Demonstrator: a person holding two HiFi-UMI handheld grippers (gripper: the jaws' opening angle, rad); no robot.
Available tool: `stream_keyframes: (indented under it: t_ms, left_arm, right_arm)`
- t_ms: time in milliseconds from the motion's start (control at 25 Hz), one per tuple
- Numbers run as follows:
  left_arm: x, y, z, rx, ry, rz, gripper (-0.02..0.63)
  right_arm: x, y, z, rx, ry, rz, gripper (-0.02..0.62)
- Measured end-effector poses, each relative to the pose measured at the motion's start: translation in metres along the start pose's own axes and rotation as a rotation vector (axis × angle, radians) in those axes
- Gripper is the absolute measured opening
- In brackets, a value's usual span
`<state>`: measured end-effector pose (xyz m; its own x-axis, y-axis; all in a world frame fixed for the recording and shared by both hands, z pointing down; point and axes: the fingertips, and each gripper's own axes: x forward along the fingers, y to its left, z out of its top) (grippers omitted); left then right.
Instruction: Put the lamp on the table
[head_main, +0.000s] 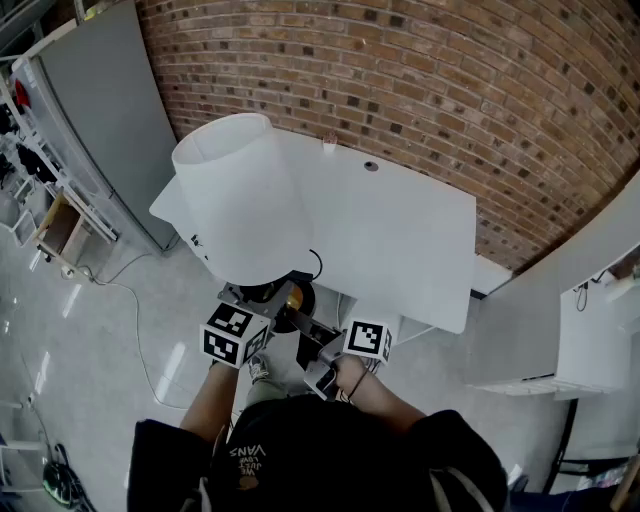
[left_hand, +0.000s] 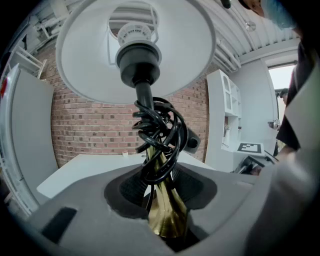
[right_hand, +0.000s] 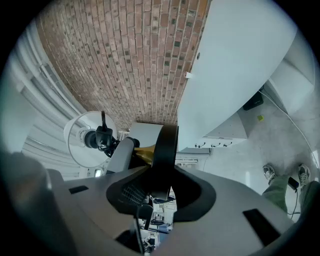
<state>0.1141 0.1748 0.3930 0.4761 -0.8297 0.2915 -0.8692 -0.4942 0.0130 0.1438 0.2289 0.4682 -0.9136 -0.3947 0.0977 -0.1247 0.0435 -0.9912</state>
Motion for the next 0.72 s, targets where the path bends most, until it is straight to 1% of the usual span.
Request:
stream_keyframes:
  t_ms: [360, 440, 560, 720]
  left_arm:
    - [0.008, 0.008, 0.005, 0.0, -0.004, -0.017, 0.158]
    - [0.013, 0.016, 0.006, 0.005, -0.004, -0.024, 0.158]
    - [0.021, 0.032, 0.007, 0.016, -0.005, -0.04, 0.158]
    - [0.028, 0.064, 0.01, 0.029, -0.007, -0.067, 0.158]
  right_arm:
    - [0.009, -0.001, 0.009, -0.005, -0.021, -0.013, 0.118]
    - [0.016, -0.002, 0.014, -0.003, -0.029, -0.022, 0.118]
    - [0.033, -0.001, 0.023, -0.004, -0.048, -0.004, 0.117]
    - [0.065, 0.002, 0.033, -0.005, -0.077, -0.004, 0.115]
